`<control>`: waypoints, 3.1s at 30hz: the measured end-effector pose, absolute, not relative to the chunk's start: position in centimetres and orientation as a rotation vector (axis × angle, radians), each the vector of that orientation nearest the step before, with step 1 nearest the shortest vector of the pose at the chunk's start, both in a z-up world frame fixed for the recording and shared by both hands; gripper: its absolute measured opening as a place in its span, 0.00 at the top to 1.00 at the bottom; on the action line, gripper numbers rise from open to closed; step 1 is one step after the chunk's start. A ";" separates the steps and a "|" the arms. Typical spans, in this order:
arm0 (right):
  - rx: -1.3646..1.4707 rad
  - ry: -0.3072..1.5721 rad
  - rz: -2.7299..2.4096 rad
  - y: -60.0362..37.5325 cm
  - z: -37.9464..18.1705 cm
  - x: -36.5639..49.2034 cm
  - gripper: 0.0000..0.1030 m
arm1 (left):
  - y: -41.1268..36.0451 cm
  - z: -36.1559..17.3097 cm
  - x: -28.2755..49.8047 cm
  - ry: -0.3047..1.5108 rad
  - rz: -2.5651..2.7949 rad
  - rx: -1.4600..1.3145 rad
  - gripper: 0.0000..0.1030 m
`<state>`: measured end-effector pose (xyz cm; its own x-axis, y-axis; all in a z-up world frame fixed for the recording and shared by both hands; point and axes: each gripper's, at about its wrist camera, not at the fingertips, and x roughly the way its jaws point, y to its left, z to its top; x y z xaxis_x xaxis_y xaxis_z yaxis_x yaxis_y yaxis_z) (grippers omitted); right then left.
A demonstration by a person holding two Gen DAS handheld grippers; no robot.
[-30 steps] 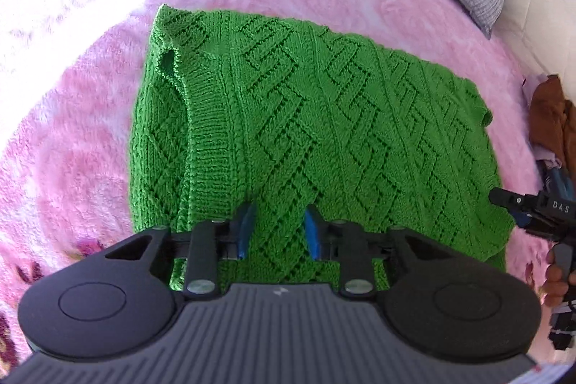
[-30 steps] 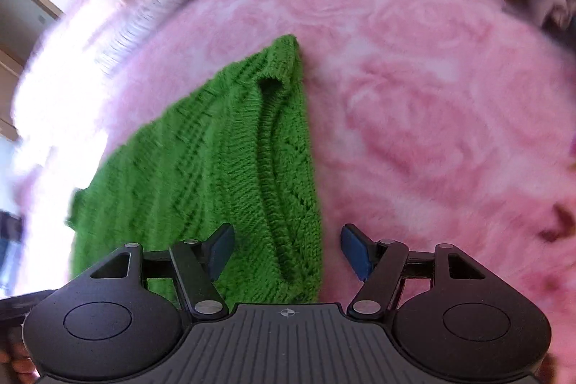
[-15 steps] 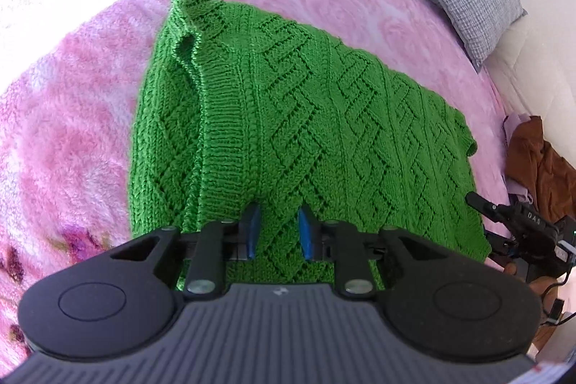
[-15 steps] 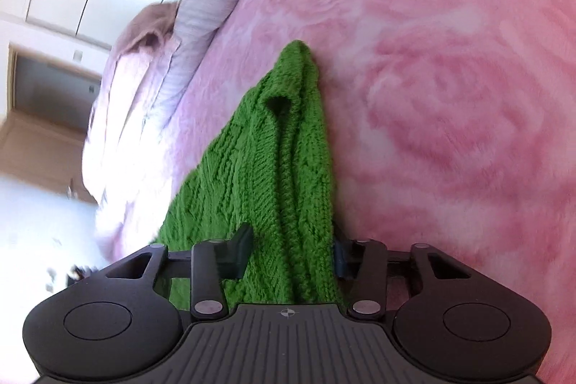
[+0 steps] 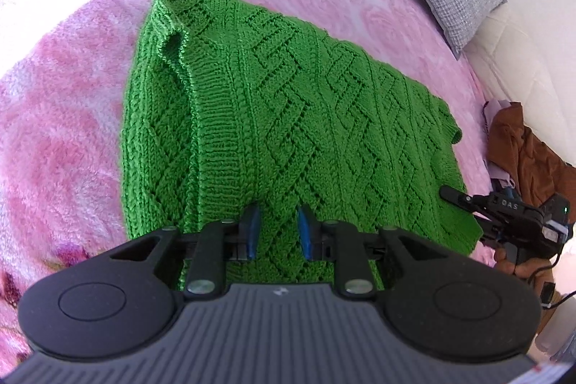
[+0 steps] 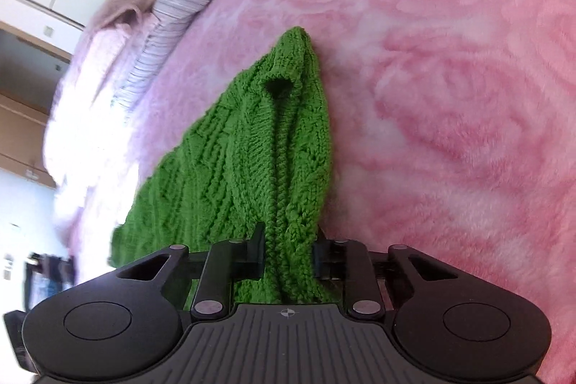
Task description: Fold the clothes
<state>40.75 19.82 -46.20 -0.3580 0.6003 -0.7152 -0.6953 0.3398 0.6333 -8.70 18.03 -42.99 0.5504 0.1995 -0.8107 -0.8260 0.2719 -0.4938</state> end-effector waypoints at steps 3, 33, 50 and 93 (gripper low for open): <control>-0.198 1.358 1.263 20.9 -45.2 39.2 0.83 | 18.3 -43.0 -8.7 0.719 0.757 -1.070 0.86; -1.189 0.339 1.718 20.7 -37.3 2.1 0.45 | 17.9 -40.3 -25.0 0.572 0.941 -1.199 0.89; -0.746 1.011 1.250 33.1 -39.4 20.3 0.66 | 29.2 -43.3 -12.6 0.544 0.808 -1.236 0.80; -0.477 1.179 1.232 19.8 -38.0 18.3 0.49 | 16.0 -41.7 -17.7 0.594 0.662 -1.371 0.61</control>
